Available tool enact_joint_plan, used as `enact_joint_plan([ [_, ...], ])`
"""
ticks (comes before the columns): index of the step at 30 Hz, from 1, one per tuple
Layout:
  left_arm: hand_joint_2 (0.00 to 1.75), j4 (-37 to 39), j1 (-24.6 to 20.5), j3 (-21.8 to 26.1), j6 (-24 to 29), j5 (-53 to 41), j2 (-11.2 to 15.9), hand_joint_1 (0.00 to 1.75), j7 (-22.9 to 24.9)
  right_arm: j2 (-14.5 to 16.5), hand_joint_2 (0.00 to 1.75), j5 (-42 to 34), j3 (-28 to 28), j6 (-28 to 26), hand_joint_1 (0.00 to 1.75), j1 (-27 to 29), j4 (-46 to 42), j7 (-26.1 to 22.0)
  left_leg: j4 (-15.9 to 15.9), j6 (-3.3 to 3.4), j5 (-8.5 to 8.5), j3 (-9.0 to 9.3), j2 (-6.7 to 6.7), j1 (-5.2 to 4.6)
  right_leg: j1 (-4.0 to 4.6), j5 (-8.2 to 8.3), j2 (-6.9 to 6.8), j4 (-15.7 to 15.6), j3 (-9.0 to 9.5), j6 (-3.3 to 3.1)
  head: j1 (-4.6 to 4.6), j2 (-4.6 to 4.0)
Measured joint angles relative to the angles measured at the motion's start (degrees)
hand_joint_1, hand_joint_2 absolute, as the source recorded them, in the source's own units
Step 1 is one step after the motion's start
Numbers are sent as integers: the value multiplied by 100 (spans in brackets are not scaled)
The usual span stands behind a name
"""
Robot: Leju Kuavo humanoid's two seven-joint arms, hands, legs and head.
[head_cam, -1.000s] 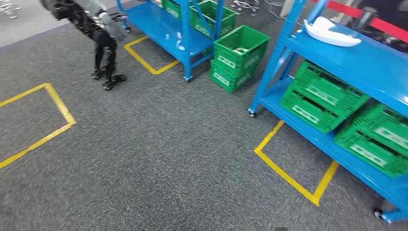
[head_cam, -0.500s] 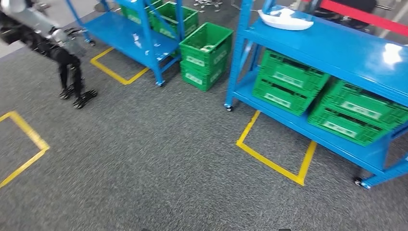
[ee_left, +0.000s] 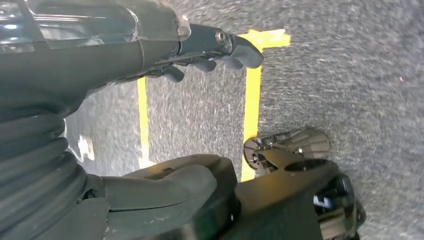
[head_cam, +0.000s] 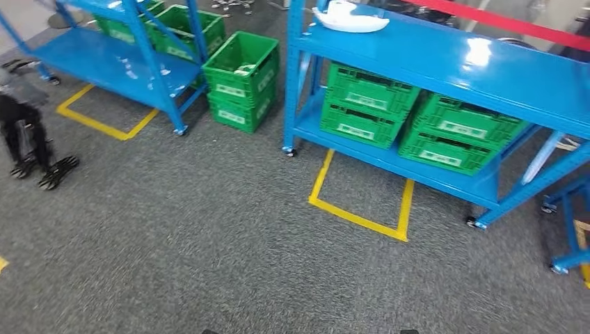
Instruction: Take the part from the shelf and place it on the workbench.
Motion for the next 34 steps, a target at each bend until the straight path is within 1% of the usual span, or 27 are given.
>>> enact_joint_plan([
  [1,175,2,2,0,-1,1,1,0,-5,2,0,3,0,2,0,13,1,-1,0,3,-20,12,93,-13,0,24,-21,123,-80,-8,15,0],
  [2,175,4,-1,0,-1,2,0,0,-13,2,0,5,0,5,0,34,2,-1,0,3,-40,30,170,-25,6,151,-37,40,-54,-30,30,0],
  [3,175,4,-7,0,1,4,-4,0,-26,0,0,14,0,9,0,55,5,-1,-2,1,-61,58,236,-41,22,364,-67,-263,87,-76,47,0],
  [4,175,4,-14,0,4,9,-10,0,-47,-8,0,26,0,11,0,69,10,0,-7,-1,-81,81,290,-49,56,562,-149,-658,276,-147,66,0],
  [5,175,4,-23,0,11,16,-18,0,-68,-19,0,48,1,14,0,69,14,4,-11,-12,-102,102,337,-66,95,690,-249,-1014,456,-219,76,0],
  [6,175,4,-30,0,21,26,-23,0,-84,-33,0,72,2,16,0,61,16,10,-14,-26,-119,113,383,-78,132,745,-335,-1279,590,-282,86,0],
  [7,175,4,-34,0,30,37,-27,0,-96,-49,0,91,3,18,0,52,17,24,-20,-44,-131,117,426,-84,160,727,-394,-1402,650,-324,86,0],
  [8,175,4,-38,-1,38,54,-26,0,-98,-63,0,112,4,20,0,47,17,42,-29,-68,-139,129,474,-92,173,701,-381,-1443,669,-340,81,0],
  [9,175,4,-39,-1,44,72,-22,0,-98,-73,0,127,5,21,0,49,18,68,-42,-91,-153,144,512,-93,164,707,-337,-1493,694,-352,89,0],
  [10,175,5,-42,-1,47,91,-9,0,-97,-79,0,138,6,21,0,59,19,96,-27,-119,-184,163,419,-87,149,726,-295,-1547,726,-357,88,0],
  [11,175,5,-43,-1,47,110,6,0,-98,-79,0,148,7,20,0,60,20,121,72,-147,-259,139,258,-79,127,748,-254,-1607,766,-368,84,0],
  [12,175,6,-41,-1,42,123,27,0,-94,-74,0,154,9,16,0,48,20,143,285,-175,-382,49,64,-70,99,769,-216,-1662,805,-382,69,0],
  [13,175,7,-37,0,36,135,50,0,-79,-63,0,157,10,8,0,23,20,154,611,-199,-533,-108,-130,-53,87,773,-174,-1685,822,-390,29,0],
  [14,175,7,-31,1,30,151,69,0,-61,-51,0,163,10,-2,0,-10,19,162,990,-220,-687,-318,-204,-41,77,769,-128,-1688,830,-404,-19,0],
  [15,175,6,-30,2,26,163,88,0,-37,-35,0,170,11,-11,0,-39,17,169,1312,-241,-778,-516,-214,-30,73,759,-78,-1682,836,-407,-66,0],
  [16,175,5,-33,3,27,173,103,0,-11,-18,0,178,12,-17,0,-56,17,176,1483,-262,-765,-651,-202,-19,69,742,-35,-1672,848,-403,-108,0],
  [17,175,5,-36,4,27,181,118,0,7,-2,0,190,13,-18,0,-65,17,182,1447,-281,-632,-688,-187,-7,63,718,0,-1655,867,-391,-142,0],
  [18,175,5,-37,4,28,182,130,0,28,13,0,203,14,-13,0,-71,17,186,1209,-297,-401,-622,-174,6,53,687,30,-1631,892,-370,-168,0],
  [19,175,6,-31,4,30,184,140,0,50,30,0,216,15,-4,0,-78,16,186,858,-310,-154,-498,-170,20,44,646,55,-1598,911,-342,-200,0],
  [20,175,7,-26,4,30,186,150,0,65,43,0,231,15,4,0,-93,15,186,540,-314,17,-375,-180,28,47,603,80,-1553,918,-307,-242,0],
  [21,175,8,-23,3,31,187,156,0,74,52,0,243,16,13,0,-110,15,186,313,-290,99,-287,-191,33,52,570,96,-1512,906,-271,-275,0],
  [22,175,8,-19,3,31,189,159,0,75,60,0,254,16,20,0,-128,15,191,195,-263,106,-247,-203,36,62,538,106,-1475,886,-255,-281,0],
  [23,175,8,-15,2,31,189,160,0,71,63,0,263,17,25,0,-142,15,199,167,-235,79,-239,-211,33,71,526,111,-1451,869,-268,-267,0],
  [24,175,7,-9,2,31,189,158,0,63,69,0,269,18,30,0,-146,15,209,149,-210,72,-233,-213,31,71,525,112,-1447,861,-294,-232,0],
  [26,175,5,3,2,31,187,153,0,48,85,0,269,22,37,0,-145,15,225,137,-195,66,-225,-215,21,67,529,111,-1460,877,-346,-164,0],
  [31,175,4,0,2,31,185,148,0,16,99,0,262,49,40,0,-142,15,234,137,-126,24,-196,-195,-10,52,523,111,-1499,916,-337,-62,0],
  [34,175,4,-1,2,31,180,150,0,13,104,0,238,59,40,0,-129,15,242,138,-112,16,-192,-191,-17,46,518,111,-1514,922,-297,-41,0],
])
